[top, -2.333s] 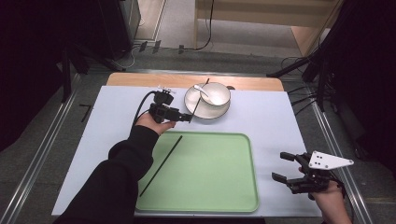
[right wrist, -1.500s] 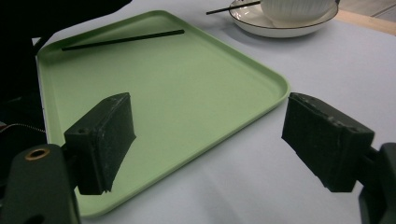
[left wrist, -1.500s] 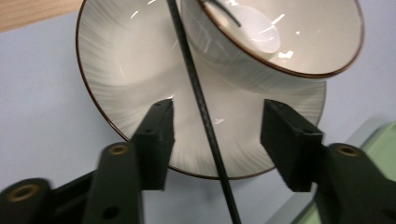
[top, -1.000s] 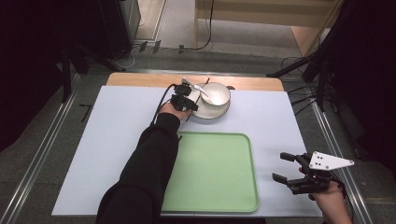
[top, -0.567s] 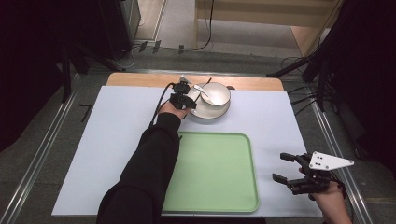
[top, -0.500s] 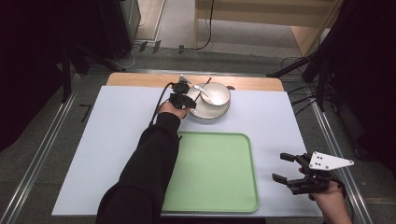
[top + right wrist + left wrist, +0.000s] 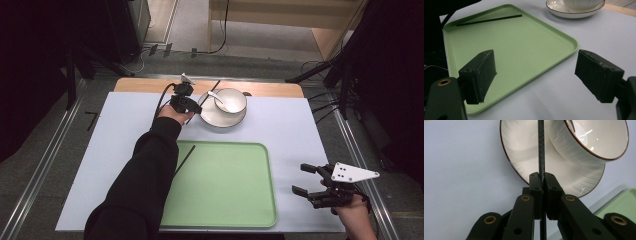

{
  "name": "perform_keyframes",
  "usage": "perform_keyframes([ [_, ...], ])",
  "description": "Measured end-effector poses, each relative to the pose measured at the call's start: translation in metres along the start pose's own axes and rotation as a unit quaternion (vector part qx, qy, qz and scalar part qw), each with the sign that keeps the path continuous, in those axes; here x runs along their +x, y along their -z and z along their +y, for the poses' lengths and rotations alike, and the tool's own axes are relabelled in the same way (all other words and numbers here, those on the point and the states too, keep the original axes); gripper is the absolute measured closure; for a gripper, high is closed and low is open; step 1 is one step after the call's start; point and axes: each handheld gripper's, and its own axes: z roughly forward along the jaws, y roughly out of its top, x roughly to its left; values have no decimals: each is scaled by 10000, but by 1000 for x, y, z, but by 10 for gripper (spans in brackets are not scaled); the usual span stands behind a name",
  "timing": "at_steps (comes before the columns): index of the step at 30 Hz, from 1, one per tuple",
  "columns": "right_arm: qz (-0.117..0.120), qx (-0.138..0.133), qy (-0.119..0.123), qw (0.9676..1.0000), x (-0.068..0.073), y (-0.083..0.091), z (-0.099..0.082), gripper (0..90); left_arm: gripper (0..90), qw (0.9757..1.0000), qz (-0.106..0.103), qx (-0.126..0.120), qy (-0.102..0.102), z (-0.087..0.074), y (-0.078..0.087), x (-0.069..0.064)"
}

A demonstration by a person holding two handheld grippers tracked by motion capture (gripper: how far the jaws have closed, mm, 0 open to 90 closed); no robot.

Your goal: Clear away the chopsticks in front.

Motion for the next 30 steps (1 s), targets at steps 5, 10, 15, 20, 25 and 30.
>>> perform_keyframes([
  [5, 0, 14, 17, 10000, 0, 0, 0, 175, 857, 10000, -54, -50, 11, -3, 15, 1],
  [10, -5, 8, 13, 10000, 0, 0, 0, 175, 857, 9998, -166, -137, 31, -11, 28, 4],
  [15, -7, 14, 16, 10000, 0, -1, 0, 175, 857, 9997, -157, -168, 63, -23, 38, 7],
  [20, -17, 21, 21, 10000, 0, -1, 0, 175, 857, 9996, -189, -204, 54, -35, 49, 12],
  [25, -9, 60, 18, 10000, 1, -2, 0, 175, 857, 9995, -199, -246, -43, -52, 59, 12],
  [30, -28, 58, 26, 10000, 1, -1, 0, 174, 857, 9994, -240, -245, -77, -72, 65, 13],
])
